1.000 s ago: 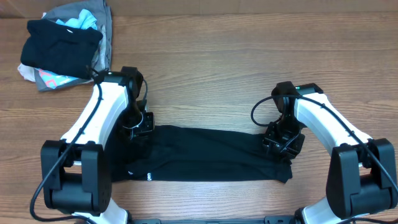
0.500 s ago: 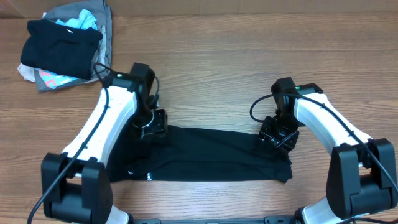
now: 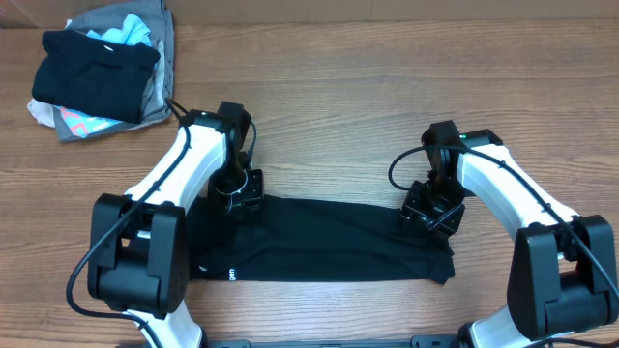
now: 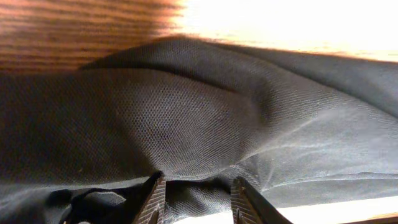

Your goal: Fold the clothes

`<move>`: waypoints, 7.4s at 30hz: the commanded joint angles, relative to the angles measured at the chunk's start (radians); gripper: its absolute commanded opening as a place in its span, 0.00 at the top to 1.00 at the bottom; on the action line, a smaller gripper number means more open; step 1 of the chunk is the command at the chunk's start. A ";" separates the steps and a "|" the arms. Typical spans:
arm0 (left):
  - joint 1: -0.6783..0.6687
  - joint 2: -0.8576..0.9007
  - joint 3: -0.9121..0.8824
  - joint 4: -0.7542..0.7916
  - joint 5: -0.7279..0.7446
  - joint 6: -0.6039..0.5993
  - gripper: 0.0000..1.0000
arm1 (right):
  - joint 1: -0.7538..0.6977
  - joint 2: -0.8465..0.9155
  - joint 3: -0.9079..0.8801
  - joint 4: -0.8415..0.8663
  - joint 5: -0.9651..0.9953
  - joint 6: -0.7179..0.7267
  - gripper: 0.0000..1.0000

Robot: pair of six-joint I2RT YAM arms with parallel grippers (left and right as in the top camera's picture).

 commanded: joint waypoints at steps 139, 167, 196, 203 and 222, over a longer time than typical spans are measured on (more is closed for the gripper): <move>0.350 -0.064 -0.124 -0.072 -0.097 0.032 0.58 | -0.050 0.001 -0.094 0.234 -0.128 -0.204 0.65; 0.350 -0.064 -0.124 -0.064 -0.097 0.032 0.52 | -0.051 0.001 -0.008 0.253 -0.129 -0.192 0.93; 0.350 -0.078 -0.063 -0.113 -0.113 0.032 0.74 | -0.064 -0.003 0.060 0.208 0.009 -0.144 0.74; 0.333 -0.206 0.034 -0.178 -0.106 0.032 0.58 | -0.049 -0.014 0.205 0.054 -0.111 -0.222 0.83; 0.162 -0.153 -0.201 -0.024 0.006 0.013 0.69 | 0.083 -0.002 -0.098 0.286 -0.170 -0.191 0.89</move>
